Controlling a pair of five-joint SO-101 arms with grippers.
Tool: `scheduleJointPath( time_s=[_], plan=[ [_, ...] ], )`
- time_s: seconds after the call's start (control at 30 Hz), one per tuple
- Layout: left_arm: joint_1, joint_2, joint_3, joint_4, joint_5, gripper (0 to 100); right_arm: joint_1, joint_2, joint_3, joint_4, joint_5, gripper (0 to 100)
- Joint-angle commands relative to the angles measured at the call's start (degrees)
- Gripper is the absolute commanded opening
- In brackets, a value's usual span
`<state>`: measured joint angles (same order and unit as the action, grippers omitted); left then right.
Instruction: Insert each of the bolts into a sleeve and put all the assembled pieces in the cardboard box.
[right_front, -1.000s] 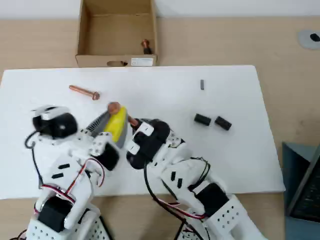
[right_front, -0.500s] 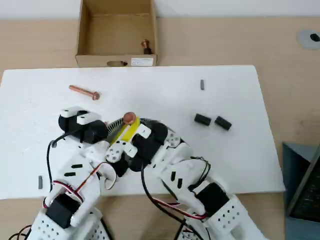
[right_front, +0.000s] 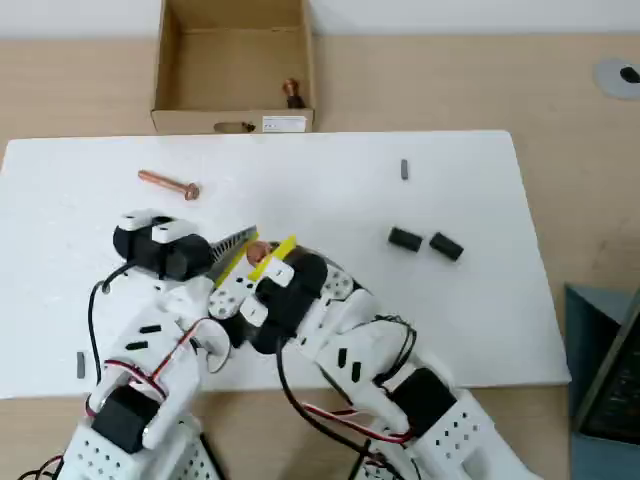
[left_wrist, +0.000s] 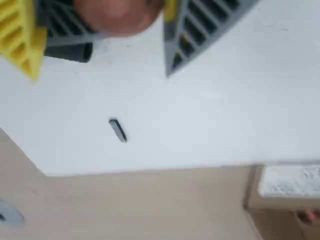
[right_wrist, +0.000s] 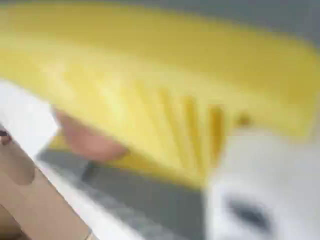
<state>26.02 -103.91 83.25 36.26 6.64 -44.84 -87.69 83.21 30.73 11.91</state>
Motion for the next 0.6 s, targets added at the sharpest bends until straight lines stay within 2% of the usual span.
scheduleJointPath(
  time_s=[0.0, 0.27, 0.33, 0.47, 0.57],
  plan=[
    [-1.05, -0.40, -4.92, 0.18, -2.11, 18, -0.66, -0.40, -4.44, -1.58, 0.35, 0.9],
    [-1.32, -0.40, -10.20, 0.18, -3.25, 17, 1.10, -0.31, -4.44, -1.49, 0.18, 0.9],
    [-3.69, -0.40, -11.87, 0.18, -3.34, 15, 3.12, -0.31, -4.53, -1.49, 0.00, 0.9],
    [-10.90, -0.48, -13.27, 0.18, -3.43, 0, 7.60, -0.31, -4.70, -1.49, -0.09, 0.9],
    [-18.02, -0.40, -11.78, 0.26, -3.43, 1, 11.30, -0.31, -4.70, -1.49, -0.79, 0.9]
  ],
)
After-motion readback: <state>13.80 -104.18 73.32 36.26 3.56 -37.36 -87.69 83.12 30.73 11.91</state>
